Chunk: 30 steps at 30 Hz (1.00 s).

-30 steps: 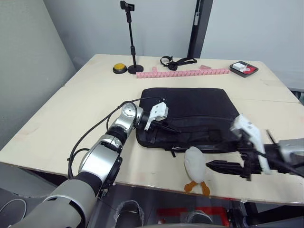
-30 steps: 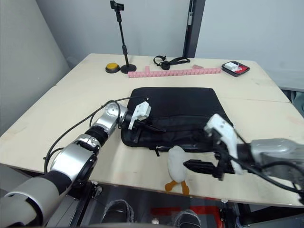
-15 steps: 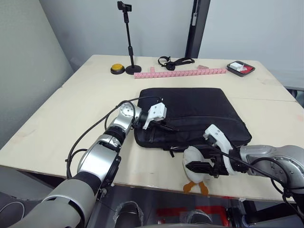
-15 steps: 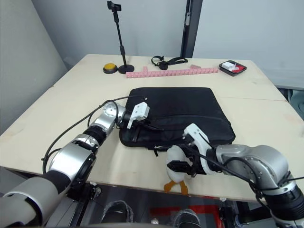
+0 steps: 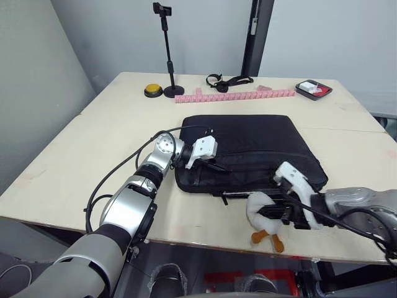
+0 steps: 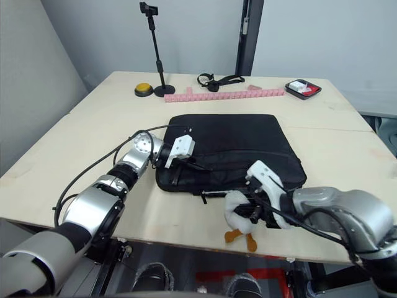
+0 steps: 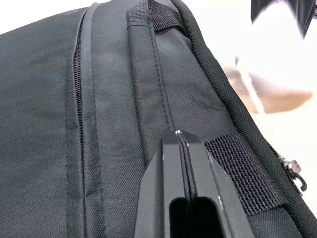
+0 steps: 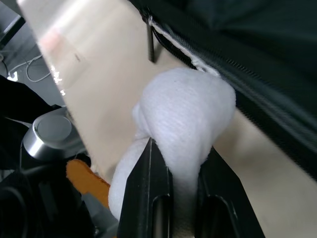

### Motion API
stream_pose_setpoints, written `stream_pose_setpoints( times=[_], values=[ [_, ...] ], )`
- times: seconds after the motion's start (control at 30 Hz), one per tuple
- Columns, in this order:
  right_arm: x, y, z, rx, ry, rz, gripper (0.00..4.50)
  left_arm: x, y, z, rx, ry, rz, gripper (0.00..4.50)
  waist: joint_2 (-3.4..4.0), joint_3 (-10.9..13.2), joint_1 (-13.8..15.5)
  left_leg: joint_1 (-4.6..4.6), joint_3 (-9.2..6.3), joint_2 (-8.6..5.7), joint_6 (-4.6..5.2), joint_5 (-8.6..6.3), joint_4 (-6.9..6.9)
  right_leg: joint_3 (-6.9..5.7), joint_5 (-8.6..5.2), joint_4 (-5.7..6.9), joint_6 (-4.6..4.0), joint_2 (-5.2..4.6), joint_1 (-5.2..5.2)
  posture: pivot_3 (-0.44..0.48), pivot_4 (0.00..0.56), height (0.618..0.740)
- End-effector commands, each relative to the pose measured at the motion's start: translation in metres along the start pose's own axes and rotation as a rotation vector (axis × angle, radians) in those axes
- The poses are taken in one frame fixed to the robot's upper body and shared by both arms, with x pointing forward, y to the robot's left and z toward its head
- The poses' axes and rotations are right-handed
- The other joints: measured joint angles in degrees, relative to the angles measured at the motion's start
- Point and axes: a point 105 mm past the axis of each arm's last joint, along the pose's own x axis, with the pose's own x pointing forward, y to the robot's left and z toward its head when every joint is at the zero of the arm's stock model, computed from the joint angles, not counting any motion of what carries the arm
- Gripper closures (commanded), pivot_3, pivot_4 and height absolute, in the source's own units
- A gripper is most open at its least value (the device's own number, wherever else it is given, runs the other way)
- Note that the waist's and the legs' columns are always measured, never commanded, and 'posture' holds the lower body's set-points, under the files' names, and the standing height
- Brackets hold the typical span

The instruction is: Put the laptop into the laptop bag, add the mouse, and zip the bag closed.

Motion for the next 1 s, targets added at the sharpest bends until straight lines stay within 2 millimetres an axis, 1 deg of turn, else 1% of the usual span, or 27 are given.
stream_pose_setpoints(
  times=[0.03,0.13,0.23,0.33,0.43,0.53,0.67,0.77,0.83,0.9,0.97,1.0],
  values=[
    [-0.023,0.001,0.0,-0.048,-0.004,-0.015,4.48,-0.005,-0.013,-0.021,-0.048,0.076,-0.032,4.5,0.01,0.0,0.1,0.03,0.0,0.0,0.0,0.0,0.0,-0.01,0.0,-0.01,0.01,0.0,0.03,0.0,0.15,0.739],
    [-0.045,-0.013,-0.01,-0.043,0.038,-0.099,4.48,-0.004,-0.015,-0.023,-0.05,0.079,-0.042,4.5,0.0,0.0,0.5,0.08,0.01,0.0,0.02,-0.01,-0.04,-0.01,-0.01,-0.11,0.02,-0.02,0.1,0.0,0.15,0.739],
    [-0.061,-0.031,-0.018,-0.048,0.06,-0.196,4.48,-0.003,-0.015,-0.022,-0.062,0.075,-0.055,4.5,-0.02,0.0,0.6,0.14,0.03,0.0,0.03,-0.01,-0.04,0.0,-0.02,-0.15,0.03,-0.05,0.16,0.0,0.15,0.739],
    [-0.077,-0.051,-0.031,-0.015,0.08,-0.271,4.48,0.0,-0.016,-0.02,-0.057,0.07,-0.073,4.5,-0.02,0.0,0.6,0.13,0.02,-0.01,0.03,-0.01,-0.04,-0.01,-0.03,-0.15,0.04,-0.21,0.17,0.0,0.15,0.739],
    [-0.09,-0.06,-0.043,-0.017,0.12,-0.307,4.48,0.001,-0.015,-0.019,-0.051,0.074,-0.074,4.5,0.0,-0.1,0.6,0.07,0.03,-0.04,0.07,-0.03,-0.08,-0.04,-0.03,-0.27,0.05,-0.26,0.16,0.0,0.15,0.739],
    [-0.113,-0.072,-0.058,0.0,0.174,-0.376,4.48,0.002,-0.015,-0.018,-0.043,0.081,-0.077,4.5,0.0,-0.1,0.8,0.01,0.02,-0.05,0.1,-0.03,-0.14,-0.1,-0.04,-0.34,0.05,-0.26,0.14,0.0,0.15,0.739],
    [-0.136,-0.085,-0.073,0.014,0.227,-0.452,4.48,0.004,-0.014,-0.017,-0.036,0.084,-0.082,4.5,0.0,-0.1,0.8,0.0,0.03,-0.09,0.15,-0.02,-0.12,-0.09,-0.04,-0.35,0.05,-0.27,0.14,0.0,0.15,0.739],
    [-0.148,-0.092,-0.08,0.016,0.253,-0.488,4.48,0.006,-0.015,-0.017,-0.031,0.085,-0.089,4.5,0.01,-0.1,0.8,0.01,0.04,-0.09,0.16,-0.02,-0.11,-0.09,-0.04,-0.35,0.06,-0.32,0.14,0.0,0.15,0.739],
    [-0.151,-0.093,-0.082,0.016,0.26,-0.495,4.48,0.006,-0.015,-0.017,-0.03,0.086,-0.092,4.5,0.02,-0.1,0.8,0.0,0.04,-0.09,0.17,-0.02,-0.11,-0.09,-0.05,-0.35,0.06,-0.32,0.14,0.0,0.15,0.739],
    [-0.162,-0.102,-0.09,0.018,0.304,-0.554,4.48,0.007,-0.015,-0.016,-0.027,0.087,-0.097,4.5,0.02,-0.1,0.8,0.0,0.04,-0.09,0.17,-0.02,-0.12,-0.1,-0.05,-0.35,0.07,-0.32,0.14,0.0,0.15,0.739],
    [-0.175,-0.118,-0.1,0.025,0.366,-0.654,4.48,0.008,-0.012,-0.012,-0.029,0.068,-0.092,4.5,0.02,-0.1,0.9,-0.02,0.04,-0.1,0.19,-0.02,-0.11,-0.11,-0.05,-0.37,0.06,-0.31,0.14,0.0,0.15,0.739],
    [-0.178,-0.123,-0.102,0.021,0.386,-0.676,4.48,0.008,-0.012,-0.011,-0.025,0.067,-0.094,4.5,0.02,-0.1,0.9,-0.03,0.04,-0.13,0.21,-0.02,-0.11,-0.11,-0.05,-0.38,0.06,-0.31,0.14,0.0,0.15,0.739]
  ],
)
